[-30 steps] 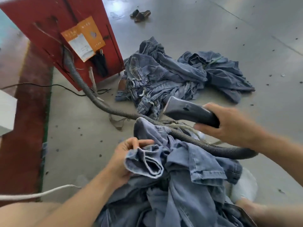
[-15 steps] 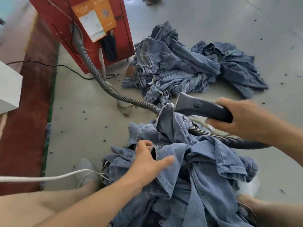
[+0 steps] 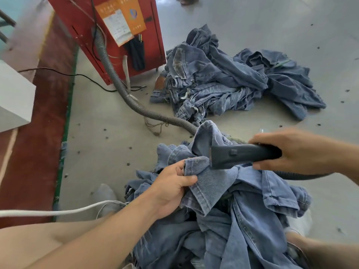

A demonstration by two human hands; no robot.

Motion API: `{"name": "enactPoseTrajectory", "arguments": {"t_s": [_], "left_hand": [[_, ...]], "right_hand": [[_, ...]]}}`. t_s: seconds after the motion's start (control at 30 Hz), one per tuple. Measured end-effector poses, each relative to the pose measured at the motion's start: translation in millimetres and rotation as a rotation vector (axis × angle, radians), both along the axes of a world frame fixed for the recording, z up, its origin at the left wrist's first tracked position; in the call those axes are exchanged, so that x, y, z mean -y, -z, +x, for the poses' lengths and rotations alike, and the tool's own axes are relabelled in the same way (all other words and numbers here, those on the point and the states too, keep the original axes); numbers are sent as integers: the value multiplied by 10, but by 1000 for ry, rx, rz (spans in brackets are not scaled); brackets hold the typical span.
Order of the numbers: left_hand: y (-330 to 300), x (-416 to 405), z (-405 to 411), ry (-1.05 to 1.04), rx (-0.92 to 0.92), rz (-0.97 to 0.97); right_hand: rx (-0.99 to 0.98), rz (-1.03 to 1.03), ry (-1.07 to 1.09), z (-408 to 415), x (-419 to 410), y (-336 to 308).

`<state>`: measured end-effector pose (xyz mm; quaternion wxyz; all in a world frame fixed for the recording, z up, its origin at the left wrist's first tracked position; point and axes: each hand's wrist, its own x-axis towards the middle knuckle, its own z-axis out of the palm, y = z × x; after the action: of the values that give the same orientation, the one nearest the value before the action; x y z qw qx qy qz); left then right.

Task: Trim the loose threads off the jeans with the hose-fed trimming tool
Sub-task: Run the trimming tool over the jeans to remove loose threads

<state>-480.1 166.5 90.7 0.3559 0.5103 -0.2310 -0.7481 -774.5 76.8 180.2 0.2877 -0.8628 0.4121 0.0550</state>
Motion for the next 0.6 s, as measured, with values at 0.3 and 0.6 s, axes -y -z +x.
{"name": "enactPoseTrajectory", "arguments": {"t_s": [0.3, 0.6], "left_hand": [[-22, 41, -62, 177, 105, -217], [9, 72, -72, 229, 165, -236]], "right_hand": [[195, -64, 8, 207, 22, -128], [178, -27, -63, 311, -30, -39]]}}
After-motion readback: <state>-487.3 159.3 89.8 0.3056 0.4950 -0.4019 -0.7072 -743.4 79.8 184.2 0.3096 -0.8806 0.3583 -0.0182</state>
